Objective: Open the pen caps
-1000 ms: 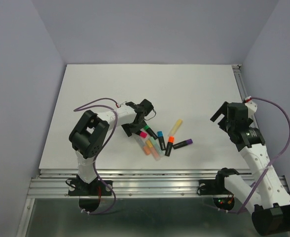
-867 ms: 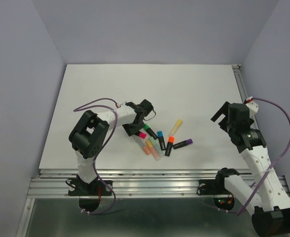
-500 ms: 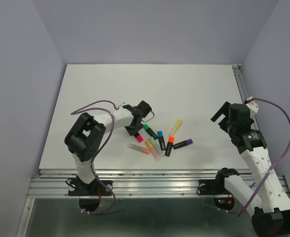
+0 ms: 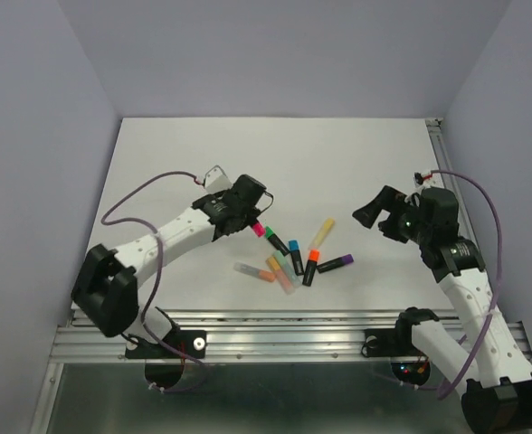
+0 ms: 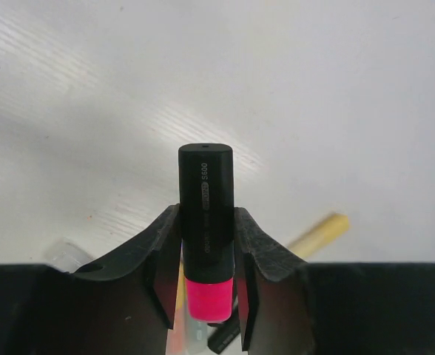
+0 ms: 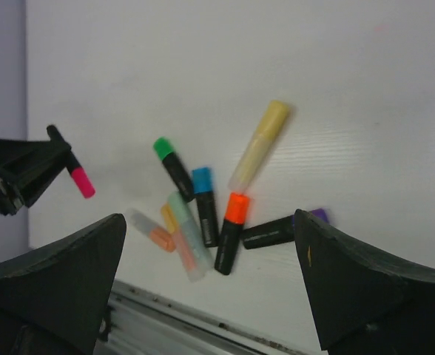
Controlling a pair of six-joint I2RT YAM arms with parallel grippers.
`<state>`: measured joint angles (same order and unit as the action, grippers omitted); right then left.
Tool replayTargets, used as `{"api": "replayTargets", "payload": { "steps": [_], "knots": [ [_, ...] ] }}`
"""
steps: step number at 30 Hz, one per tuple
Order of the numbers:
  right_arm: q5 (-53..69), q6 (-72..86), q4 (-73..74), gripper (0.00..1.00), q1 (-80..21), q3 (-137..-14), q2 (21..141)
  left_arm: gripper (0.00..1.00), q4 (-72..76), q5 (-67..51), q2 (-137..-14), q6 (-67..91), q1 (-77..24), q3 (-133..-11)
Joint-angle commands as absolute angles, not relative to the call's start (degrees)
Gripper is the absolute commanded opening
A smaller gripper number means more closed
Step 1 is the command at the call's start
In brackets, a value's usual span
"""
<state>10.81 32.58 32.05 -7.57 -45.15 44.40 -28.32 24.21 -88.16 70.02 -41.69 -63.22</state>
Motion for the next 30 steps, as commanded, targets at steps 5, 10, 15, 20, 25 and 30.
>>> {"api": "replayTargets", "payload": {
  "steps": [5,10,15,20,25,30],
  "knots": [
    [29.24,35.6,16.26,1.0,-19.36,-43.16,47.29,0.0,-21.36,28.48,-65.32,64.25,-44.65,-53.09],
    [18.21,36.12,7.49,1.0,-39.88,-42.71,52.37,0.0,-17.41,25.32,-60.82,64.77,-47.1,-50.45],
    [9.42,34.54,5.45,1.0,-49.48,-46.14,60.37,0.0,-17.49,24.87,-62.58,66.53,-49.39,-50.8],
    [4.14,35.68,2.64,1.0,-51.59,-47.02,65.91,0.0,-17.31,24.08,-64.33,70.57,-51.42,-50.54],
    [2.9,35.68,-3.51,0.99,-52.38,-46.76,67.59,0.0,-17.23,23.2,-65.48,71.81,-52.21,-50.8],
    [3.78,35.86,-6.15,0.88,-52.73,-47.63,68.99,0.0,-17.4,23.12,-65.74,72.33,-52.56,-51.33]
  ]
}}
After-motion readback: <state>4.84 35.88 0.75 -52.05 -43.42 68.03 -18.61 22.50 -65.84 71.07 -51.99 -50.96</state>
